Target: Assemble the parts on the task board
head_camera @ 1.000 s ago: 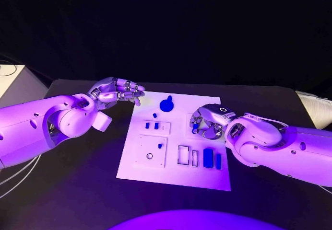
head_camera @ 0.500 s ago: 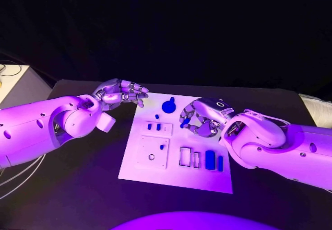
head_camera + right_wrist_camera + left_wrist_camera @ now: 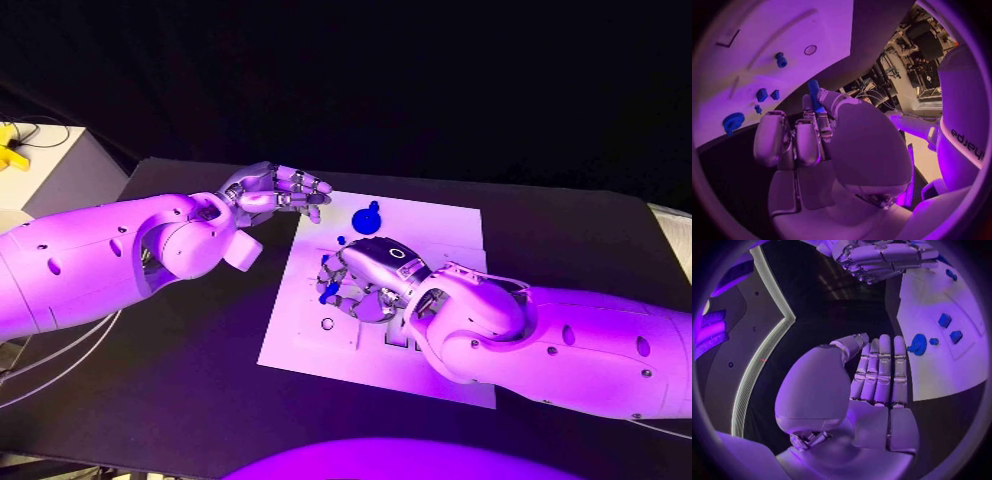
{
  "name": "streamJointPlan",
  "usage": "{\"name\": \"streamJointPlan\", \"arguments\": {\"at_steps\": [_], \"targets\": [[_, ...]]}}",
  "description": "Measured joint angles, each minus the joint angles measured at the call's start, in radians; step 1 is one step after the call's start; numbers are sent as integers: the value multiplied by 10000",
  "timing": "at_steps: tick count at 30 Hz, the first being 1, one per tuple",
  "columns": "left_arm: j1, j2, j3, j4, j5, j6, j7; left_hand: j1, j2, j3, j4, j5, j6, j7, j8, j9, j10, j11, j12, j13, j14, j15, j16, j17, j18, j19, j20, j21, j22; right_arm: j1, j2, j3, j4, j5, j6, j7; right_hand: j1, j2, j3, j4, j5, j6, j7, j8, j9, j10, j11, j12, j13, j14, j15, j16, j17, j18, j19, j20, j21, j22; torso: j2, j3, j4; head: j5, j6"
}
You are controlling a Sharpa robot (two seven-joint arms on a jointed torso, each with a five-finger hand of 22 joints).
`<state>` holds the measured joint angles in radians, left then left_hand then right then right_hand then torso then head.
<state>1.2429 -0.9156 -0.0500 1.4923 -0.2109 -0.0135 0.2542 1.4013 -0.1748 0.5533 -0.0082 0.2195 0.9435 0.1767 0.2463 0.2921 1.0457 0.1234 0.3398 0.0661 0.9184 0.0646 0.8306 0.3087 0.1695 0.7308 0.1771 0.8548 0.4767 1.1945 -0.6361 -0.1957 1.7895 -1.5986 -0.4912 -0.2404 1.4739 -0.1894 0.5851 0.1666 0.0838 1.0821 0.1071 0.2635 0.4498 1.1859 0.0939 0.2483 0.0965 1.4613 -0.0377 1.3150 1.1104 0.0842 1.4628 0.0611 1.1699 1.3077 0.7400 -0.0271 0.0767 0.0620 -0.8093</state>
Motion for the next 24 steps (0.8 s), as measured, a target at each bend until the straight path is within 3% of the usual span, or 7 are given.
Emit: {"name": "streamJointPlan", "arguments": {"at_steps": [7,24], "targets": [[-5,42,0,-22,3,4,0,0,0,0,0,0,0,0,0,-1,0,0,0,0,0,0,0,-1,0,0,0,0,1,-201,279,-82,-253,-65,216,93,-1,-2,0,-1,36,-3,0,-5,0,0,0,4,1,0,0,0,0,-1,0,0,-2,-1,9,-17,-12,115,-91],[-16,77,0,-45,9,20,0,0,0,0,0,0,0,0,0,-2,0,-1,-39,8,0,0,0,-2,0,0,0,0,-10,-393,523,-162,-581,-533,835,-101,-95,8,-2,-3,112,-43,-6,33,34,0,0,11,128,0,0,-1,38,0,-1,0,-2,-3,14,5,-7,243,-253]]}}
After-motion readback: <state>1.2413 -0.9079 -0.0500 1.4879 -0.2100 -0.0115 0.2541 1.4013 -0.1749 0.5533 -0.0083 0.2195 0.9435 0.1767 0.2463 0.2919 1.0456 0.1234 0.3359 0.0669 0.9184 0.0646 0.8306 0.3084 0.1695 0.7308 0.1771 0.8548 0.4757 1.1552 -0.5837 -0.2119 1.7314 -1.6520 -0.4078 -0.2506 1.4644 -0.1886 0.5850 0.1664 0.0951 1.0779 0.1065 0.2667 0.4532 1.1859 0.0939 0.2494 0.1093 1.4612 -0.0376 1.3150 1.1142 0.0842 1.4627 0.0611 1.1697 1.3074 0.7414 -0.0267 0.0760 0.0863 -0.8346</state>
